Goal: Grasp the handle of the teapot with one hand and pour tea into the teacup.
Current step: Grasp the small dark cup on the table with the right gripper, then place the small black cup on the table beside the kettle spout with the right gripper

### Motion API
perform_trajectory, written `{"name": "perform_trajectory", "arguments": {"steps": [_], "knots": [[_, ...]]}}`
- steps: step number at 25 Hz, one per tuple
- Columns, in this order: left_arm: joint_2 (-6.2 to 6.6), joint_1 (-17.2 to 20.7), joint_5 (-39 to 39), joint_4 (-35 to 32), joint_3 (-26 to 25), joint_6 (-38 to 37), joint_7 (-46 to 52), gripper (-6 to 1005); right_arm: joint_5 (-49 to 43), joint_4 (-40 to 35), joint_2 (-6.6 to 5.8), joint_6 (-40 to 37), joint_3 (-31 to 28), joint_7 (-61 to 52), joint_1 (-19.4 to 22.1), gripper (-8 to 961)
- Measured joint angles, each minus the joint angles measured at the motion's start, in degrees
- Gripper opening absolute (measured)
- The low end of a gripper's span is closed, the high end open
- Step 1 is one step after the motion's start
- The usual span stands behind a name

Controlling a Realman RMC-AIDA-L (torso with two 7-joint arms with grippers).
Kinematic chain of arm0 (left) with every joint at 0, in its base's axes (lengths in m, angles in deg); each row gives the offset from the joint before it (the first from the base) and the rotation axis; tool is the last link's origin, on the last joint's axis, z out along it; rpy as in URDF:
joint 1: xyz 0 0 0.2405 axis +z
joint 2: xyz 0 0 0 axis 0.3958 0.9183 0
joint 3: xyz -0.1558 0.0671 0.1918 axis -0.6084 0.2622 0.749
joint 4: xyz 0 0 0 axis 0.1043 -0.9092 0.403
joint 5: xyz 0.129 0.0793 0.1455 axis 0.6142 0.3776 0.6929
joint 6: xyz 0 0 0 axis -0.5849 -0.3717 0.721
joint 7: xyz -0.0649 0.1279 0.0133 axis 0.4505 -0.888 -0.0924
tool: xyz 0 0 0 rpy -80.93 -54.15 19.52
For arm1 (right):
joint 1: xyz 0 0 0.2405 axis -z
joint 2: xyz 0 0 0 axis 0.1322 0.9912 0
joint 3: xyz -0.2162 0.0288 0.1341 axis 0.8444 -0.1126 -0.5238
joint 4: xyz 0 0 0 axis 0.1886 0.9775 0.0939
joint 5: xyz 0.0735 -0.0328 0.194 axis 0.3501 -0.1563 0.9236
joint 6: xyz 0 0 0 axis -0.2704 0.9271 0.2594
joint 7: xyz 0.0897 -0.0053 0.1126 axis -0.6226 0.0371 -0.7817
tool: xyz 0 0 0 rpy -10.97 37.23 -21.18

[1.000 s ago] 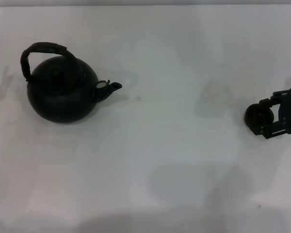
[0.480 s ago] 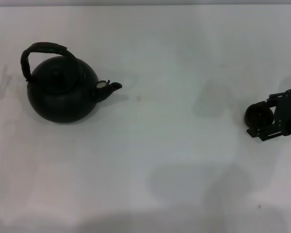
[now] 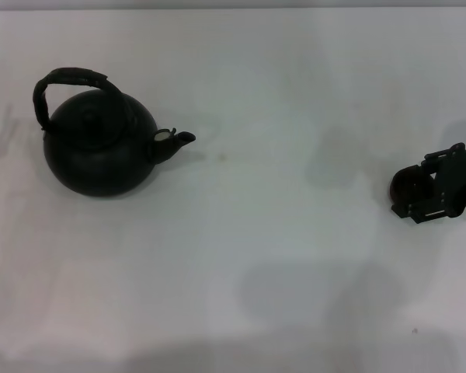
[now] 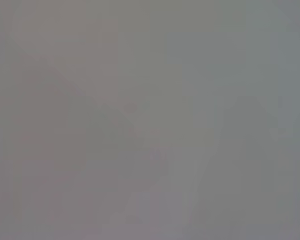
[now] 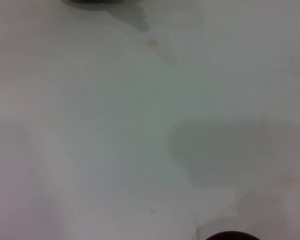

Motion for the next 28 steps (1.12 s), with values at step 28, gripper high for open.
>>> {"name": "perform_trajectory", "arguments": {"steps": [28], "knots": [[-0.14,-0.3,0.1,0.2,1.4,1.0,0.0,840,17.2,-6.2,0.56,-9.1,25.8,-11.8,-6.3,731]]}}
